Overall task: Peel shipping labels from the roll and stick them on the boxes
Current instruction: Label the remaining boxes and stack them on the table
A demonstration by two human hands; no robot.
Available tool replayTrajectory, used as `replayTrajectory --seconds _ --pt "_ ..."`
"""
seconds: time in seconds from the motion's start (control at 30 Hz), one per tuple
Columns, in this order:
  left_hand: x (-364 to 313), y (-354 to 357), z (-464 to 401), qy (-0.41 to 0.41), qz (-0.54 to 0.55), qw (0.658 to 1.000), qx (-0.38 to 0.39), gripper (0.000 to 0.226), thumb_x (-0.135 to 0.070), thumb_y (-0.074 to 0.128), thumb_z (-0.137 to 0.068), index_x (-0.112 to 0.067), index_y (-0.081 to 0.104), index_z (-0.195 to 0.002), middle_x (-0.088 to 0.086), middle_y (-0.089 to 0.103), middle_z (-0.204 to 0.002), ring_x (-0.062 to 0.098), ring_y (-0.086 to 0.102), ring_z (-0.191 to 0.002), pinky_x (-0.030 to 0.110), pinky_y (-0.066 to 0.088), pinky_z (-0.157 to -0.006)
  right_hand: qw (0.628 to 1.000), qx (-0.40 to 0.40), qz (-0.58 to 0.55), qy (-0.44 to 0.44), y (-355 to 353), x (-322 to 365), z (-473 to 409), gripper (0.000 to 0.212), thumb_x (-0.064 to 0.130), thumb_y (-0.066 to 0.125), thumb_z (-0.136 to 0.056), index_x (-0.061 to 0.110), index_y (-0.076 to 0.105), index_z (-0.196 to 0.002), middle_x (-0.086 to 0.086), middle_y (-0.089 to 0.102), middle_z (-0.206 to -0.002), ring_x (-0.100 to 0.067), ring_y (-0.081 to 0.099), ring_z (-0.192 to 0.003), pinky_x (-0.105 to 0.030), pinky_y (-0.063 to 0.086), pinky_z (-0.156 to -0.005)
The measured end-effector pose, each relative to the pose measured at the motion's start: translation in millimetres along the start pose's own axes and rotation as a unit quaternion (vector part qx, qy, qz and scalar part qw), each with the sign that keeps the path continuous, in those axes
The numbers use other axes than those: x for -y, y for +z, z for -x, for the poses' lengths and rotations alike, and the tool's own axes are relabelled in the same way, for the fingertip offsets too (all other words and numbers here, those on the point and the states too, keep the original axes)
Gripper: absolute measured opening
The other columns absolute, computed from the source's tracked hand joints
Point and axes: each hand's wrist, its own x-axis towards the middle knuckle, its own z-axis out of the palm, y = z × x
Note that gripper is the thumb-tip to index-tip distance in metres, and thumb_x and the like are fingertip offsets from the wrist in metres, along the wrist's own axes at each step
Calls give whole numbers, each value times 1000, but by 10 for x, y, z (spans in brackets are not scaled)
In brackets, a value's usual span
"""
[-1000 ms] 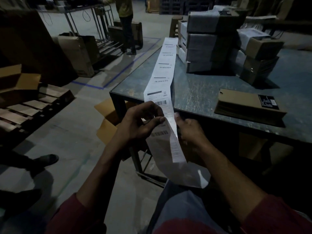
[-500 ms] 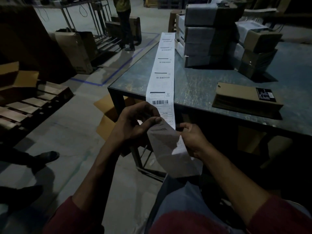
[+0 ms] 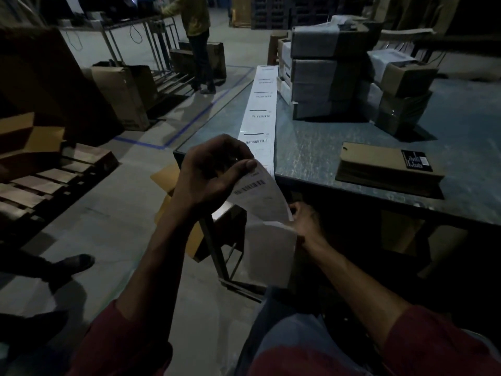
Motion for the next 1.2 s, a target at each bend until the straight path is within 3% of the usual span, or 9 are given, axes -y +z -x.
replayTrajectory --seconds 0.3,0.43,0.57,0.73,0.83,0.9,1.0,1.07,1.2 --pt "-139 -222 -246 53 -15 998 -33 6 -3 75 -95 -3 70 -98 5 74 -93 16 74 -82 31 58 -67 998 -27 56 -22 22 -96 9 29 37 76 -88 22 72 -113 0 77 -102 -25 71 -103 -27 50 -83" --pt "-78 -97 -287 -11 -12 996 83 7 -7 77 -94 -10 72 -92 -4 74 -87 9 71 -79 21 52 -67 998 -25 56 -20 -24 -89 19 30 41 72 -91 23 69 -115 1 71 -103 -22 68 -102 -27 47 -80" --pt "18 80 -283 -43 -2 990 135 10 -8 77 -94 -16 72 -89 -9 74 -84 8 70 -76 18 49 -65 998 -8 43 -52 -181 -194 78 37 15 77 -87 15 68 -123 -3 74 -109 -11 63 -93 -17 41 -74" --pt "46 246 -353 -57 13 980 192 4 -11 77 -95 -10 73 -93 -3 75 -89 15 73 -83 24 54 -67 992 -68 -60 -89 -525 -135 282 10 27 68 -99 19 74 -102 9 76 -95 -7 70 -86 -26 54 -77" --pt "17 359 -440 -58 18 971 229 4 -14 77 -95 -12 74 -93 0 76 -90 24 73 -85 46 60 -72 966 -62 -232 -99 -847 76 509 24 34 59 -104 21 77 -93 4 79 -83 -9 75 -79 -23 58 -68" --pt "-13 443 -547 -51 24 963 262 4 -16 77 -96 -15 73 -94 -1 76 -91 26 73 -87 55 59 -77 951 -52 -268 -148 -1050 199 658 25 34 61 -100 19 79 -91 1 79 -85 -12 74 -77 -23 56 -64" --pt "-126 596 -748 -32 30 956 291 4 -14 76 -96 -16 73 -94 -3 76 -92 20 74 -88 56 59 -78 945 -57 -250 -202 -1277 278 788 6 18 74 -93 22 78 -90 11 78 -89 -2 72 -78 -17 56 -63" --pt "-217 706 -896 -23 29 955 295 4 -13 76 -96 -15 73 -94 -3 77 -92 19 74 -88 54 59 -79 947 -76 -229 -210 -1418 278 811 11 10 78 -90 21 78 -93 10 78 -91 -6 73 -78 -19 58 -65" --pt "-372 920 -1200 14 -32 962 273 7 -22 80 -93 -17 74 -93 -5 77 -88 12 73 -84 44 60 -75 952 -105 -221 -184 -1737 276 791 13 16 81 -88 27 80 -95 12 79 -93 -8 76 -84 -27 63 -72"
